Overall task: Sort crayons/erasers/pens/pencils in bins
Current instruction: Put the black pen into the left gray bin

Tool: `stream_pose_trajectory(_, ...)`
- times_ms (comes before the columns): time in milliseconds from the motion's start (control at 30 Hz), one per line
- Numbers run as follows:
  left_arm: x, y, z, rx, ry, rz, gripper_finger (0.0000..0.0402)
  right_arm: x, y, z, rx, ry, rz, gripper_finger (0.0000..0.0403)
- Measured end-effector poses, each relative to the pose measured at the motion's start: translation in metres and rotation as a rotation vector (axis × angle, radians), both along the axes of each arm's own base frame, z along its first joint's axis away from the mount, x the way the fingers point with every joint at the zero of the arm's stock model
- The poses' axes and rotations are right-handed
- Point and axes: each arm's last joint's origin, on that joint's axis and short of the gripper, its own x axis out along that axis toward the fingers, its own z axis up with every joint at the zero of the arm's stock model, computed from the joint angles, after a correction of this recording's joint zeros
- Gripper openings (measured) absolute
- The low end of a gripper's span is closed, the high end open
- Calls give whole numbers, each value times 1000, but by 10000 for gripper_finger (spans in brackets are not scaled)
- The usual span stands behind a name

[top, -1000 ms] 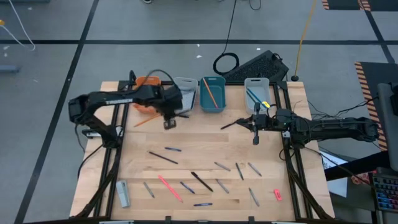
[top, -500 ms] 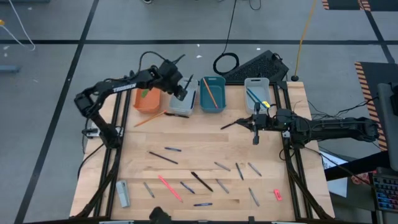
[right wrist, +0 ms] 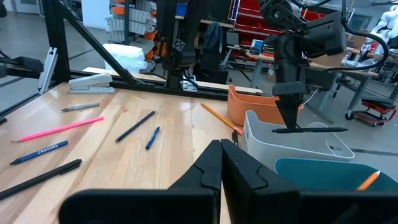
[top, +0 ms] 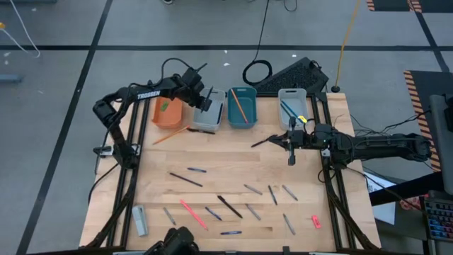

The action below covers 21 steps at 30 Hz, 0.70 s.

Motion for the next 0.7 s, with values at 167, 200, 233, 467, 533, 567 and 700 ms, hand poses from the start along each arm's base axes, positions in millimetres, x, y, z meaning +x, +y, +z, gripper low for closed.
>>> stream_pose_trajectory(167, -8, 6, -1, 10, 34, 42, 42, 0, 0, 0, 0, 0, 0, 0)
stream_pose_trajectory(200, -9, 7, -1, 12, 44, 49, 42, 0, 0, 0, 0, 0, 0, 0)
stream_pose_trajectory(233, -10, 7, -2, 12, 51, 55, 42, 0, 0, 0, 0, 0, 0, 0)
stream_pose_trajectory(467, -20, 14, -3, 12, 81, 99, 42, 0, 0, 0, 0, 0, 0, 0)
stream_pose_trajectory(533, -21, 15, -2, 16, 90, 110, 42, 0, 0, 0, 0, 0, 0, 0)
stream_pose_trajectory(567, -22, 14, -1, 18, 99, 115, 42, 0, 0, 0, 0, 0, 0, 0)
stream_pose_trajectory(700, -23, 10, 4, 13, 98, 113, 42, 0, 0, 0, 0, 0, 0, 0)
